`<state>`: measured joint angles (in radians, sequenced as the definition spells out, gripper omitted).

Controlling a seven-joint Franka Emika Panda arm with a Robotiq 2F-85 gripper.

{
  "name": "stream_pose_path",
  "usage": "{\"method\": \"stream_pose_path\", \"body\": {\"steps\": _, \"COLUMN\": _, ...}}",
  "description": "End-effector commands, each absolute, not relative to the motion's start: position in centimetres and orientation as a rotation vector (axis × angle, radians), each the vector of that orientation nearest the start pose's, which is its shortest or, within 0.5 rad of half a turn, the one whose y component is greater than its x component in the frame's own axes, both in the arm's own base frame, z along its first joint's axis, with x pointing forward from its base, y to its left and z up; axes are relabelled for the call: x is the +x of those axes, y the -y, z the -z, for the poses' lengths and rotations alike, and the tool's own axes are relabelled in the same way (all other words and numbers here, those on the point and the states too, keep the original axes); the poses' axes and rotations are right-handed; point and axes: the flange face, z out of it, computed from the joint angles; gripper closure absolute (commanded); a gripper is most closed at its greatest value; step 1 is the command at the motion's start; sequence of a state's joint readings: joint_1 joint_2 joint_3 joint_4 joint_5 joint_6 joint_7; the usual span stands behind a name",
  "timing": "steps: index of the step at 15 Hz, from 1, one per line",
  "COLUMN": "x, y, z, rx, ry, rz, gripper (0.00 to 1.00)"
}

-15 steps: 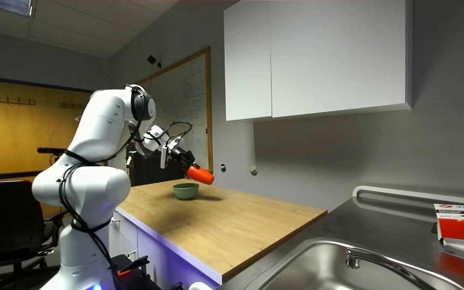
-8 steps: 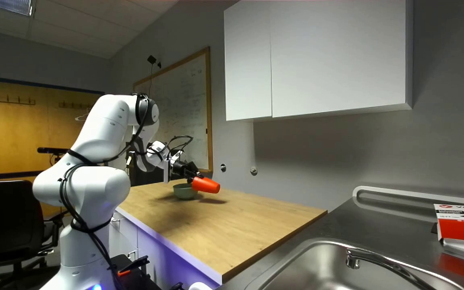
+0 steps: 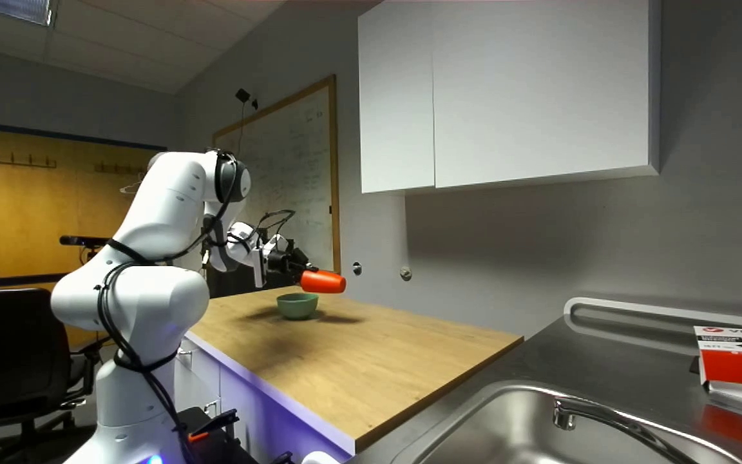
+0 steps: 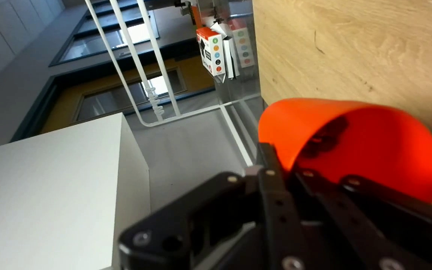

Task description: Pour the things in the cup into the bowl

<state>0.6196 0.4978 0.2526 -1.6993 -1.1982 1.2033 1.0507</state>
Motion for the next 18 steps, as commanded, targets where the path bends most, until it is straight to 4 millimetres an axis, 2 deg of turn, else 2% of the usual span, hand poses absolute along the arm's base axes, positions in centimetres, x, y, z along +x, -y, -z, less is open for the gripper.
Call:
{"method": "stream_pose_path", "body": {"steps": 1, "x": 48.2, "y": -37.9, "z": -37.2, "rx": 1.754, "ry": -0.008, "rz": -0.500, "gripper": 0.99}}
{"method": "stream_pose_path", "body": {"steps": 4, "x": 48.0, "y": -39.7, "z": -37.4, "rx": 1.721, "ry": -0.018, "rz": -0.554, "gripper": 0.99}}
{"method": "stream_pose_path", "body": {"steps": 9, "x": 47.7, "y": -42.0, "z": -35.2, "rx": 1.655, "ry": -0.073, "rz": -0.612, "gripper": 0.99}}
{"method": "stream_pose_path", "body": {"steps": 14, "x": 47.6, "y": -42.8, "z": -32.5, "rx": 1.592, "ry": -0.113, "rz": -0.628, "gripper": 0.99}}
{"method": "stream_pose_path", "body": {"steps": 18, "x": 47.7, "y": -43.1, "z": -32.2, "rx": 1.569, "ry": -0.114, "rz": -0.646, "gripper": 0.99}}
